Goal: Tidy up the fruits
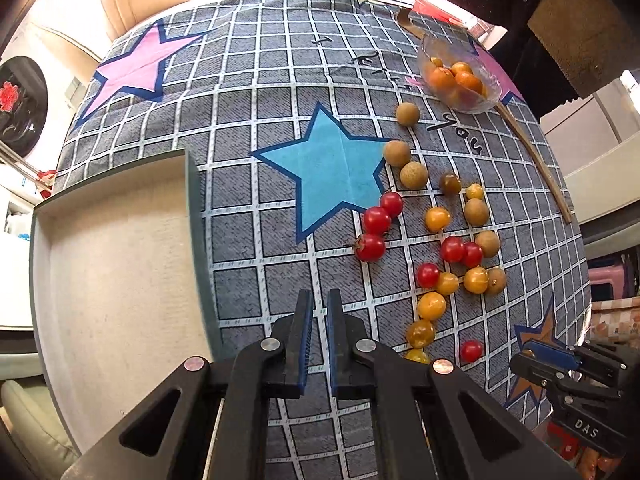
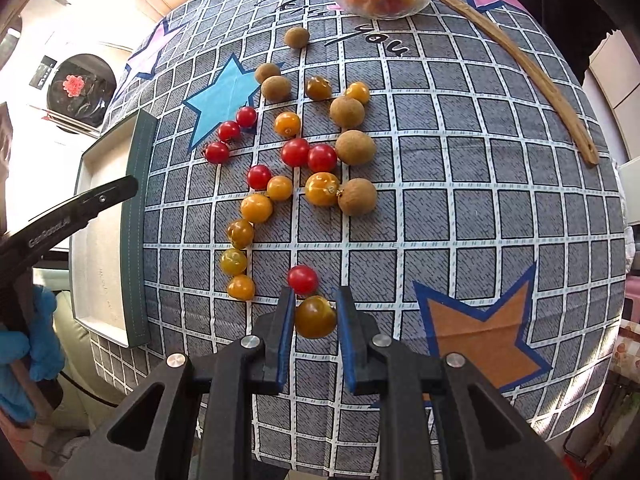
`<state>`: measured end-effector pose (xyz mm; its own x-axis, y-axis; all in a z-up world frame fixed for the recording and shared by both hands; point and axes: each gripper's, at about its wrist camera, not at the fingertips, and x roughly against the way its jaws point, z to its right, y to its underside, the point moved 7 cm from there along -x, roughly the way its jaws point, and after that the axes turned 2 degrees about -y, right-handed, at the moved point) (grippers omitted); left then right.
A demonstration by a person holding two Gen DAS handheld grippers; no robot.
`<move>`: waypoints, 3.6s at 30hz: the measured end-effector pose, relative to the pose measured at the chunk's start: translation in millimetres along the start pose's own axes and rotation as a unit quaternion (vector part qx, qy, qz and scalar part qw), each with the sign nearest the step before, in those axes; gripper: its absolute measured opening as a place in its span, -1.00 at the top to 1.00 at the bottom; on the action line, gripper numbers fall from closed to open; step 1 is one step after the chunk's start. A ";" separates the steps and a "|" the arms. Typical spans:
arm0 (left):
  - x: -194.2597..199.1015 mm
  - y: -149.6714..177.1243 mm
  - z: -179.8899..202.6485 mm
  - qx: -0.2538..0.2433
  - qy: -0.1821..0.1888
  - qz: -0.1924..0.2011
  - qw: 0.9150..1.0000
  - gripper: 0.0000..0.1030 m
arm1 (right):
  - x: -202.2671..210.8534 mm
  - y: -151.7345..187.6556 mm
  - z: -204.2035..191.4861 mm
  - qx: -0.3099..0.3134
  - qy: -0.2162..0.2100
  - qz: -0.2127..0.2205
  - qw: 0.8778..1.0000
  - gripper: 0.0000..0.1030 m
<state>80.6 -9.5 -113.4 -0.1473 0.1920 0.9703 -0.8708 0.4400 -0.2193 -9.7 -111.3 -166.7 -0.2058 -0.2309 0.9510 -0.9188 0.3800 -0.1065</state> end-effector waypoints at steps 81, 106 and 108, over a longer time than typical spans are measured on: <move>5.1 126.4 -197.4 0.126 -0.146 -0.026 0.981 -0.32 | -126.6 -45.2 -239.3 0.181 -0.016 -0.098 0.978 0.52; 48.8 65.2 -50.6 -0.062 -0.073 0.021 0.995 -0.98 | 17.7 43.3 4.6 -0.065 0.084 -0.020 0.994 -0.60; 38.3 48.9 -32.0 -0.072 -0.067 0.021 0.995 -0.98 | 21.8 60.8 37.4 -0.099 0.099 -0.026 0.990 -0.60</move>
<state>47.4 47.4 -90.3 -0.2508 0.0986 0.9630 -0.7876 0.5576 -0.2622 -82.6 -126.8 -163.4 -0.0728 -0.0828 0.9939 -0.8386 0.5445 -0.0160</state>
